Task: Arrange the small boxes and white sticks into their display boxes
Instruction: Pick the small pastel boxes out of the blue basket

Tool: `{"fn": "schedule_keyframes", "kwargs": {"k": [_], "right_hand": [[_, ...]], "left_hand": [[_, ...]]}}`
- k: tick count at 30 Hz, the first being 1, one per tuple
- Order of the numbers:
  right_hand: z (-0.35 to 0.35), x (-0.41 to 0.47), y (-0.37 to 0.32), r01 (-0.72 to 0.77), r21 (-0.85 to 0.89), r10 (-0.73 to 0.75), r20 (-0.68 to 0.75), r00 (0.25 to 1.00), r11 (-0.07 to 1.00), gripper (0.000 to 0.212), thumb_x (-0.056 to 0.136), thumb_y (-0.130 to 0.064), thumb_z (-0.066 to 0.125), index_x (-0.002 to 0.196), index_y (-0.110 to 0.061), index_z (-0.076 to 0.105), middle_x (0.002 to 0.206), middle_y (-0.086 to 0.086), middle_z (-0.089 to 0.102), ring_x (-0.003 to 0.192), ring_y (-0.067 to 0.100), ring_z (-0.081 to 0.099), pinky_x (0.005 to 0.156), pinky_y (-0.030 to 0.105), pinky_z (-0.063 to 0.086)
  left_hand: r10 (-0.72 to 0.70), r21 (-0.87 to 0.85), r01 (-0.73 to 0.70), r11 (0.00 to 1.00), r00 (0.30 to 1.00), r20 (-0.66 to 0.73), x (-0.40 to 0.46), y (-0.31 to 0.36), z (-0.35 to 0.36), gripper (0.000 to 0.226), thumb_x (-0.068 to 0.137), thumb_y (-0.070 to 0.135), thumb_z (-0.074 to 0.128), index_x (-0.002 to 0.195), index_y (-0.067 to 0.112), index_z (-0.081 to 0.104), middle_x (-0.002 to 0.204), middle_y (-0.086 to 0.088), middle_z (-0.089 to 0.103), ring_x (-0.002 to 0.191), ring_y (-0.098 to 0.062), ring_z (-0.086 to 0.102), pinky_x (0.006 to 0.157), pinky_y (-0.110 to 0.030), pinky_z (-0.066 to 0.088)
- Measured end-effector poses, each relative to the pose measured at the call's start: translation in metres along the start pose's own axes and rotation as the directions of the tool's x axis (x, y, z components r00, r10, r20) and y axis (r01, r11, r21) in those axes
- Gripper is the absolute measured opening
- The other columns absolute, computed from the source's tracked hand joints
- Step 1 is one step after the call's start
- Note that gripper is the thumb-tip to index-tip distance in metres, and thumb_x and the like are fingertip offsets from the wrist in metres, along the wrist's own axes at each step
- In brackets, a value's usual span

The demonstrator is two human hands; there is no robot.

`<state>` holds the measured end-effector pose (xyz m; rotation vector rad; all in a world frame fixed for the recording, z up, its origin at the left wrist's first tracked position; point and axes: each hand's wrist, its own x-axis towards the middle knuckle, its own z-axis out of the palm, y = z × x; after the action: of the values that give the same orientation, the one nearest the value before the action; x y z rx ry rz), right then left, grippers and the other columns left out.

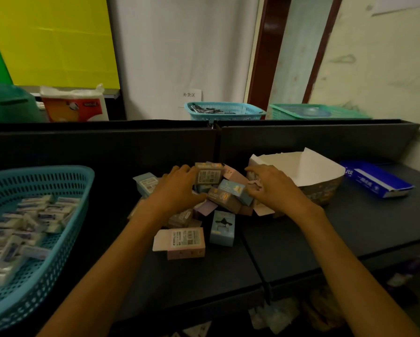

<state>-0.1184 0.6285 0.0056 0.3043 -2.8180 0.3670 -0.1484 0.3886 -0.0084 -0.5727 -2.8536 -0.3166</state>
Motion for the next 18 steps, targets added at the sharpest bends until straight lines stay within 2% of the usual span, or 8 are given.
{"fn": "schedule_keyframes", "kwargs": {"k": [6, 9, 13, 16, 18], "right_hand": [[0.002, 0.030, 0.018, 0.055, 0.022, -0.056, 0.044, 0.997, 0.998, 0.058, 0.090, -0.041, 0.059, 0.142, -0.027, 0.037, 0.144, 0.002, 0.043, 0.128, 0.020, 0.041, 0.097, 0.032, 0.036], [0.005, 0.049, 0.027, 0.125, 0.039, -0.128, 0.089, 0.988, 0.991, 0.056, 0.090, -0.041, 0.059, 0.140, -0.025, 0.040, 0.142, 0.001, 0.045, 0.125, 0.019, 0.045, 0.096, 0.033, 0.040], [0.012, 0.071, 0.028, 0.195, 0.086, -0.206, 0.138, 0.969, 0.977, 0.048, 0.090, -0.047, 0.055, 0.131, -0.022, 0.050, 0.127, 0.004, 0.056, 0.109, 0.022, 0.056, 0.088, 0.039, 0.049], [0.017, 0.083, 0.024, 0.185, 0.108, -0.204, 0.204, 0.958, 0.977, 0.043, 0.087, -0.050, 0.055, 0.115, -0.017, 0.059, 0.109, 0.008, 0.063, 0.091, 0.024, 0.060, 0.077, 0.041, 0.052], [0.020, 0.088, 0.023, 0.172, 0.106, -0.193, 0.248, 0.949, 0.979, 0.044, 0.086, -0.050, 0.055, 0.112, -0.014, 0.060, 0.104, 0.010, 0.063, 0.088, 0.026, 0.059, 0.076, 0.040, 0.052]], "left_hand": [[-0.064, -0.048, 0.061, 0.997, 0.996, -0.060, 0.024, 0.007, 0.005, 0.064, 0.081, 0.050, 0.062, 0.134, 0.026, 0.038, 0.126, -0.003, 0.045, 0.117, -0.025, 0.043, 0.092, -0.044, 0.042], [-0.141, -0.034, 0.139, 0.990, 0.988, -0.068, 0.038, 0.014, 0.008, 0.068, 0.081, 0.048, 0.063, 0.137, 0.025, 0.035, 0.133, -0.004, 0.038, 0.121, -0.026, 0.039, 0.092, -0.046, 0.042], [-0.224, -0.005, 0.224, 0.975, 0.972, -0.067, 0.052, 0.019, 0.013, 0.077, 0.081, 0.047, 0.066, 0.143, 0.026, 0.027, 0.142, -0.002, 0.030, 0.127, -0.028, 0.030, 0.092, -0.047, 0.040], [-0.247, 0.000, 0.247, 0.969, 0.968, -0.034, 0.056, 0.020, 0.017, 0.078, 0.078, 0.046, 0.068, 0.143, 0.029, 0.028, 0.142, 0.000, 0.033, 0.127, -0.027, 0.026, 0.092, -0.048, 0.041], [-0.259, 0.009, 0.259, 0.966, 0.966, -0.023, 0.059, 0.020, 0.018, 0.076, 0.078, 0.047, 0.069, 0.142, 0.029, 0.031, 0.140, 0.001, 0.037, 0.126, -0.026, 0.026, 0.090, -0.046, 0.041]]}}
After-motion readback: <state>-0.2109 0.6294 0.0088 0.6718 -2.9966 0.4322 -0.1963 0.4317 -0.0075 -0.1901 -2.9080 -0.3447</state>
